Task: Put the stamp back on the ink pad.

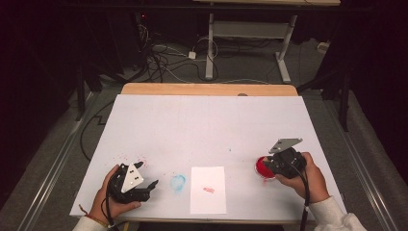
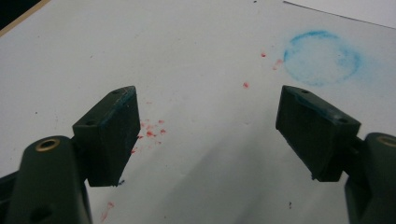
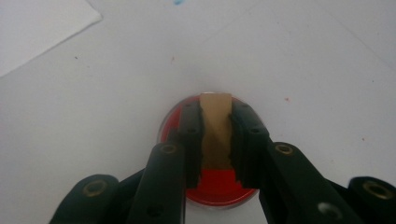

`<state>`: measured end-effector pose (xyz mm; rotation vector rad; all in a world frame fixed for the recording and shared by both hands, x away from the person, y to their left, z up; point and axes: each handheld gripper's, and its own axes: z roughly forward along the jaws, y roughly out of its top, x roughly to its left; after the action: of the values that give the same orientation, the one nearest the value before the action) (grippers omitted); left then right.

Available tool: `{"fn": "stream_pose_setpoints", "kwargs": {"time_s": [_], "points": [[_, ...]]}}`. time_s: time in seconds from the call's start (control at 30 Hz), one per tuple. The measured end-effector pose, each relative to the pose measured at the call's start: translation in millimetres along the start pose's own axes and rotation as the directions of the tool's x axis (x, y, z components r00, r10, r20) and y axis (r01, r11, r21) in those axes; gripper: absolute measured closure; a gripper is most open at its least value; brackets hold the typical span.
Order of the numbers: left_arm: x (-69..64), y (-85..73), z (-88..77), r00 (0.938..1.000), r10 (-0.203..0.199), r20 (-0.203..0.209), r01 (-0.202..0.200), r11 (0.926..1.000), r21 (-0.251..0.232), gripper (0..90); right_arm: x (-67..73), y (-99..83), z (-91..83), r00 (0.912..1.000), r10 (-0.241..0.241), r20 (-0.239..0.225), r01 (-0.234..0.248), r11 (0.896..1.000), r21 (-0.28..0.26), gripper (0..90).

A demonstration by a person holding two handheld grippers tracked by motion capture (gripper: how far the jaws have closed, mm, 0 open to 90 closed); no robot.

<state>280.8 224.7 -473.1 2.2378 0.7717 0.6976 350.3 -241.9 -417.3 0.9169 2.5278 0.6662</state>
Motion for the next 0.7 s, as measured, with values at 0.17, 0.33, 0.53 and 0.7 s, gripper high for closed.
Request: {"fn": "stream_pose_setpoints", "kwargs": {"time_s": [0.17, 0.33, 0.53, 0.7], "points": [[0.3, -0.1, 0.2, 1.0, 0.001, 0.001, -0.001, 1.0, 0.001, 21.4, -1.8, -2.2, 8.3, 0.9999, 0.01, -0.005, -0.01, 1.0, 0.023, 76.1], [0.6, -0.3, -0.2, 1.0, 0.002, 0.001, -0.002, 1.0, 0.002, 21.4, -2.3, -4.3, 13.2, 0.9999, 0.012, -0.01, -0.012, 0.999, 0.045, 76.0], [0.5, -0.1, 0.0, 1.0, 0.003, 0.002, -0.003, 1.0, 0.003, 21.4, -2.8, -5.9, 16.7, 0.9995, 0.021, -0.022, -0.019, 0.998, 0.056, 76.0], [0.3, 0.1, 0.1, 1.0, 0.004, 0.002, -0.004, 1.0, 0.003, 21.4, -3.2, -6.1, 17.4, 0.9993, 0.029, -0.025, -0.027, 0.998, 0.055, 75.9]]}}
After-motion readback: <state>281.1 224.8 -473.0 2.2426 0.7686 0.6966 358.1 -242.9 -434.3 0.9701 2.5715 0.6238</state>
